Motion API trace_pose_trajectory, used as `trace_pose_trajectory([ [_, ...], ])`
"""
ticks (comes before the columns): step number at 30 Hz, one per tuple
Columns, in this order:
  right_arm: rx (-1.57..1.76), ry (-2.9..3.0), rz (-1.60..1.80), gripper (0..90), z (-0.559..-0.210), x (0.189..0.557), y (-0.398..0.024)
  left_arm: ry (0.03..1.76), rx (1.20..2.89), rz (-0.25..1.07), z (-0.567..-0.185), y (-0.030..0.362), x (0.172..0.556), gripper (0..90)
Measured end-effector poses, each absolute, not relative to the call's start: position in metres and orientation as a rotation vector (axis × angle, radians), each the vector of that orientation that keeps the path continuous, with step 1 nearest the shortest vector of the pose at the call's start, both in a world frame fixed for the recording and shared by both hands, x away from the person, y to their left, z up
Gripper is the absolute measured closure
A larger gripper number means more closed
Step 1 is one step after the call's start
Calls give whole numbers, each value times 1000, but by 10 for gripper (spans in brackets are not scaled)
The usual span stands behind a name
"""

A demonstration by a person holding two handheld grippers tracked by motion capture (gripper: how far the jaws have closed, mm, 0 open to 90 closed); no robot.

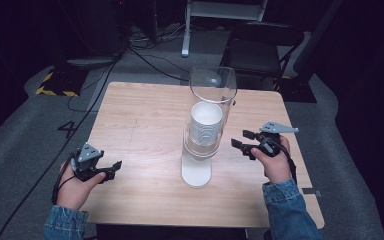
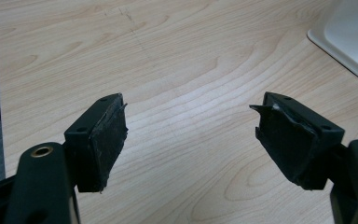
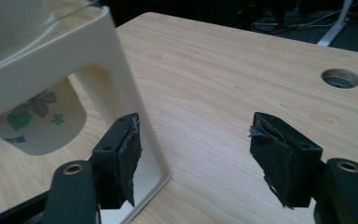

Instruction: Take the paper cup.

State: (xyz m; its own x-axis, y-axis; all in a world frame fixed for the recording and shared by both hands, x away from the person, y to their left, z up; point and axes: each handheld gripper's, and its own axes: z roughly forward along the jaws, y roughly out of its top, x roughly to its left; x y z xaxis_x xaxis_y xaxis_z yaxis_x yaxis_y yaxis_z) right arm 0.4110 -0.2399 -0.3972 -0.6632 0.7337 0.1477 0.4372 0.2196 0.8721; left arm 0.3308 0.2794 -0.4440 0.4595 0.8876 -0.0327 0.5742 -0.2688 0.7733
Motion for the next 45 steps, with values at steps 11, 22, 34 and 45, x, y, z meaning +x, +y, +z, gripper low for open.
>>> trace_pose_trajectory([
  [11,905,2340,1458,294,-402,397,-202,1229,1970,523,-446,281,332,240],
  [22,732,2441,1495,262,-402,383,-182,1210,1985,504,-448,275,337,240],
  [34,700,2411,1607,166,-416,381,-158,1211,1990,486,-451,272,339,239],
  [45,694,2278,1668,160,-425,383,-142,1216,1991,469,-453,271,339,238],
])
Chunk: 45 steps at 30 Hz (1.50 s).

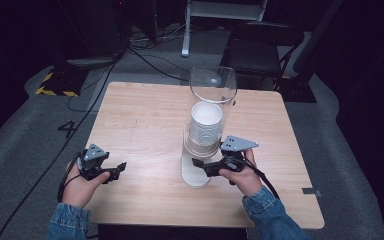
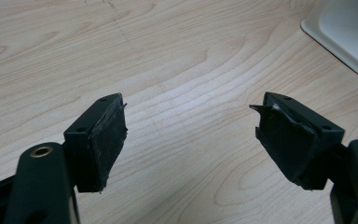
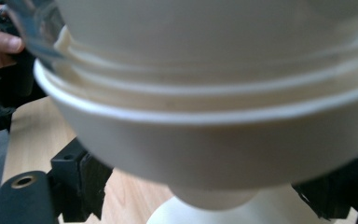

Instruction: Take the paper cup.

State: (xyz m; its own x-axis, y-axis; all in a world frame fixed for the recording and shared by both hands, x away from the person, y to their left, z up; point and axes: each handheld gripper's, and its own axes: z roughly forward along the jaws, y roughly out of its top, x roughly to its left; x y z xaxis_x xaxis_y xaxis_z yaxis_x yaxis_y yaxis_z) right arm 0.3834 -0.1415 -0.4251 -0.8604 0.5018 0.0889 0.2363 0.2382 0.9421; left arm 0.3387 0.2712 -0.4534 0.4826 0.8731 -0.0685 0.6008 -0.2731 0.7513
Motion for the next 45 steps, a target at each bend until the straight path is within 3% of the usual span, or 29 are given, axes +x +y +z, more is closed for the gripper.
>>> trace_pose_trajectory([
  [3,697,2252,1669,170,-428,384,-138,1211,1994,467,-454,271,339,239],
  [9,715,2168,1683,301,-433,383,-135,1216,1986,465,-455,271,339,238],
  [45,691,2186,1626,348,-445,382,-134,1224,2002,434,-458,272,339,241],
])
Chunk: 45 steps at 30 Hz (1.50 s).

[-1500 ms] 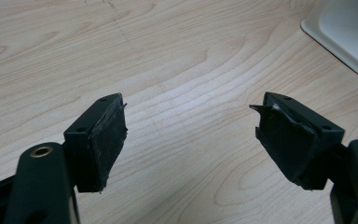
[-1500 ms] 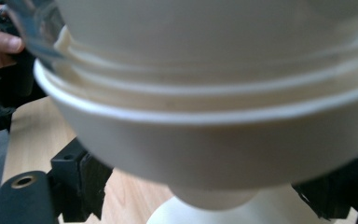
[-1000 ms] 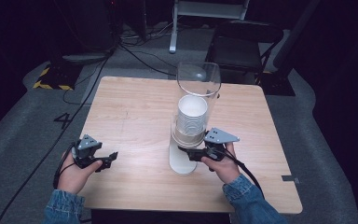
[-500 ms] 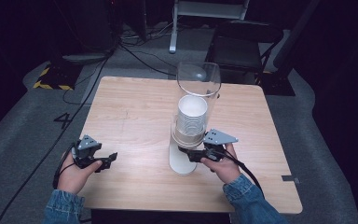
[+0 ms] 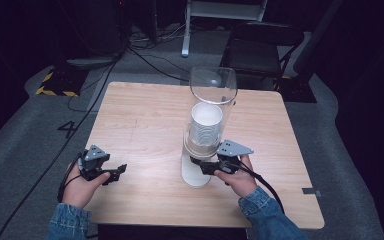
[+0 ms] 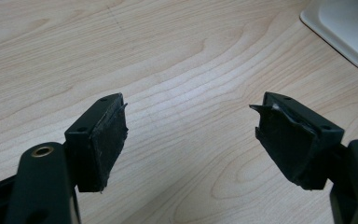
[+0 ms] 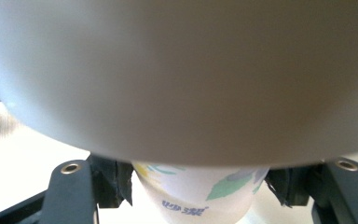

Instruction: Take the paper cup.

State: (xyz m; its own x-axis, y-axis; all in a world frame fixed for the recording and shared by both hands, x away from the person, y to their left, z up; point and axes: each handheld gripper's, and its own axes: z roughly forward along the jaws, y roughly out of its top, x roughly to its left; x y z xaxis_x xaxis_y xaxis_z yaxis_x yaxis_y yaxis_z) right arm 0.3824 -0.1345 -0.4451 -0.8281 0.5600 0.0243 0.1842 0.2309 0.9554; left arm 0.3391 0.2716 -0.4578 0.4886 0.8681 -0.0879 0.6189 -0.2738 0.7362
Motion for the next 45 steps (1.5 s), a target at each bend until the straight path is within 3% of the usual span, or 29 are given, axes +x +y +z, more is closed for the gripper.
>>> trace_pose_trajectory([
  [28,727,2218,1600,353,-447,379,-136,1212,2022,427,-458,268,339,241],
  [45,715,2335,1437,341,-469,382,-140,1203,2023,418,-457,266,343,241],
])
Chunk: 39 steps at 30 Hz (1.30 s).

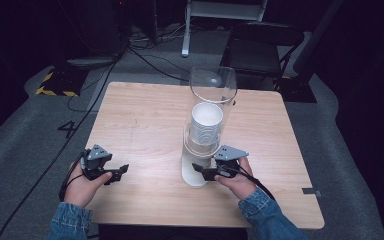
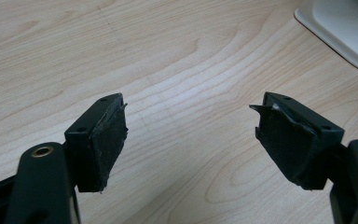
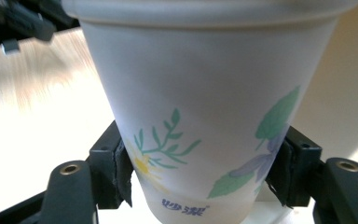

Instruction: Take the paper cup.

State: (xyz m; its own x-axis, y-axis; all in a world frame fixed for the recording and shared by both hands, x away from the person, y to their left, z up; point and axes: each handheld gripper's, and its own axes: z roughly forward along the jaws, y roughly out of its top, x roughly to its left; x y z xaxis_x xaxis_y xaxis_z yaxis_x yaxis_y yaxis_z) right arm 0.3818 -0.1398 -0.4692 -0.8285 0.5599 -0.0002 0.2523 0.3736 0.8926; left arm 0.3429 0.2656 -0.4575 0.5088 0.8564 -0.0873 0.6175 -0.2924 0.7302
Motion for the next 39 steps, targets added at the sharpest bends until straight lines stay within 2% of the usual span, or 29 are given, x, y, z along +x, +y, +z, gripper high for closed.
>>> trace_pose_trajectory([
  [19,789,2385,1301,341,-476,368,-158,1138,2066,372,-461,242,364,234],
  [39,992,2207,1291,338,-460,375,-211,1108,2091,360,-462,230,376,222],
])
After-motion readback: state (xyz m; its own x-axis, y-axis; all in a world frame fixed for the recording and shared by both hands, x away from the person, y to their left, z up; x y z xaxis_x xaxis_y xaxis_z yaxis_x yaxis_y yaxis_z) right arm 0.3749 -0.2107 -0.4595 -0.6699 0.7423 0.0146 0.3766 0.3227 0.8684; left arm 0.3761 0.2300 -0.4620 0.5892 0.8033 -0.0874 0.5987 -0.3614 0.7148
